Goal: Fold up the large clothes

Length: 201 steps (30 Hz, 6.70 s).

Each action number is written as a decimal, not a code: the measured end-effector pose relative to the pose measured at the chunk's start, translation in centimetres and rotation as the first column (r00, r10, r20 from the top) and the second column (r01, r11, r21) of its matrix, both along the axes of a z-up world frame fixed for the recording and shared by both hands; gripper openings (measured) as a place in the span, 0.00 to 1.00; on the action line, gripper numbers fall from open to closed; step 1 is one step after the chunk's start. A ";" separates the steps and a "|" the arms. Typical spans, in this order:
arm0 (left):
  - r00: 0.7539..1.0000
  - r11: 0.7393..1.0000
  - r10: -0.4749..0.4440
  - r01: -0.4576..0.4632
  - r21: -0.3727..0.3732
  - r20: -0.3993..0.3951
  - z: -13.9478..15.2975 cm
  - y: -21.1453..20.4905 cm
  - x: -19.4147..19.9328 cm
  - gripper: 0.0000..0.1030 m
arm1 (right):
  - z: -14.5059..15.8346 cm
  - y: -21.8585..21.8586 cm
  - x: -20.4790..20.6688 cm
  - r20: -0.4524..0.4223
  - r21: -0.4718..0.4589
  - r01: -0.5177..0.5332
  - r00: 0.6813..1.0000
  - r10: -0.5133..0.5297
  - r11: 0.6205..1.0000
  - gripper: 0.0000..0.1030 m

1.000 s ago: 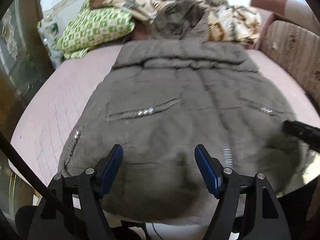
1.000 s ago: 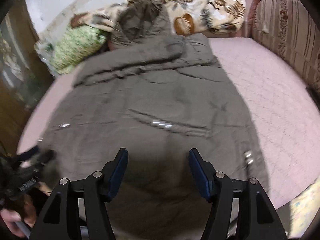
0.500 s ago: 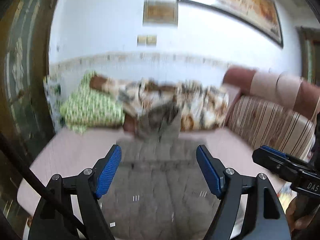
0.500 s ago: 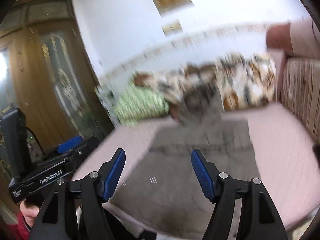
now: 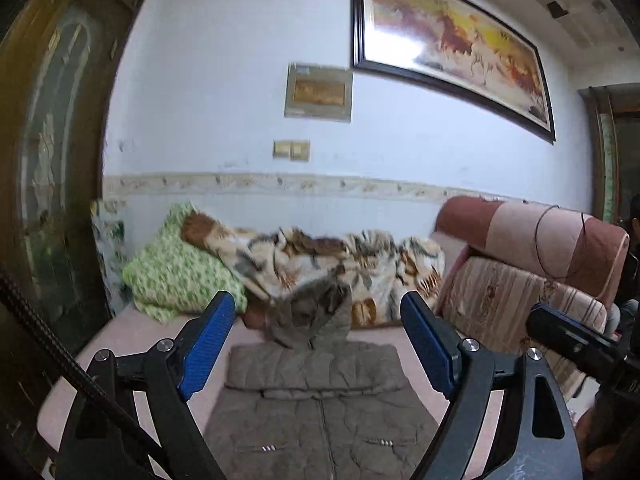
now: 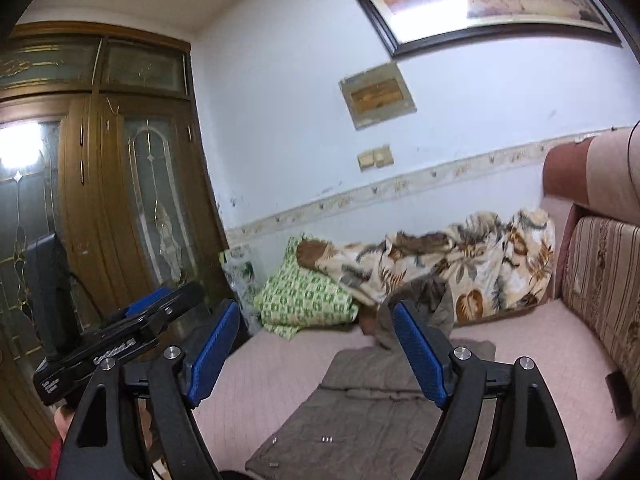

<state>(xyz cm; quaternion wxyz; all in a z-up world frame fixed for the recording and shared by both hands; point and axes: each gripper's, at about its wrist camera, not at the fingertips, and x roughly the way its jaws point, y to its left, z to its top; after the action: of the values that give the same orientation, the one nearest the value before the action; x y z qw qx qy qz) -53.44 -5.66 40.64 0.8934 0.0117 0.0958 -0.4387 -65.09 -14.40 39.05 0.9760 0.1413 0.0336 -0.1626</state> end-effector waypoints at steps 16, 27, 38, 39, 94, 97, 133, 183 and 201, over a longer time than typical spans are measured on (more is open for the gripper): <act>0.977 0.953 0.129 -0.074 0.295 -0.171 -14.3 -9.0 12.3 0.82 | -10.1 -9.3 8.0 -0.192 0.236 0.022 0.981 0.024 0.971 0.81; 0.943 0.915 0.266 -0.182 0.360 -0.199 -23.8 -15.0 22.8 0.82 | -17.4 -18.9 16.0 -0.384 0.360 0.142 0.923 0.007 0.922 0.81; 0.957 0.888 0.277 -0.220 0.403 -0.088 -30.3 -20.9 28.3 0.82 | -13.9 -33.2 31.7 -0.453 0.384 0.279 0.887 -0.084 0.880 0.81; 0.961 0.881 0.271 -0.222 0.418 -0.060 -30.6 -21.1 28.3 0.82 | -14.0 -35.0 33.6 -0.454 0.396 0.298 0.886 -0.097 0.868 0.81; 0.924 0.874 0.347 -0.258 0.412 -0.159 -31.8 -20.4 32.7 0.82 | -24.2 -37.1 39.3 -0.495 0.346 0.323 0.860 -0.121 0.881 0.18; 0.922 0.862 0.354 -0.257 0.436 -0.157 -32.2 -20.8 33.0 0.82 | -27.3 -38.4 41.4 -0.547 0.352 0.331 0.832 -0.094 0.875 0.20; 0.901 0.853 0.379 -0.250 0.459 -0.213 -32.9 -20.0 34.5 0.82 | -31.0 -32.2 38.8 -0.615 0.213 0.278 0.783 -0.092 0.937 0.36; 0.929 0.834 0.217 -0.016 0.552 -0.301 -39.4 -11.9 17.1 0.82 | -34.9 -16.8 11.7 -0.648 0.263 0.293 0.760 -0.057 0.919 0.58; 0.942 0.813 0.246 -0.073 0.577 -0.229 -40.9 -10.8 15.1 0.88 | -38.6 -15.4 11.1 -0.636 0.183 0.245 0.768 -0.076 0.952 0.70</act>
<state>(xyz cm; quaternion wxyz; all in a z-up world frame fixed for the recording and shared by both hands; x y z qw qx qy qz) -38.34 -16.45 -0.25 0.8600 0.2002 0.3520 -0.3106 -54.00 -29.82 0.45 0.8658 0.2064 0.3616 -0.2776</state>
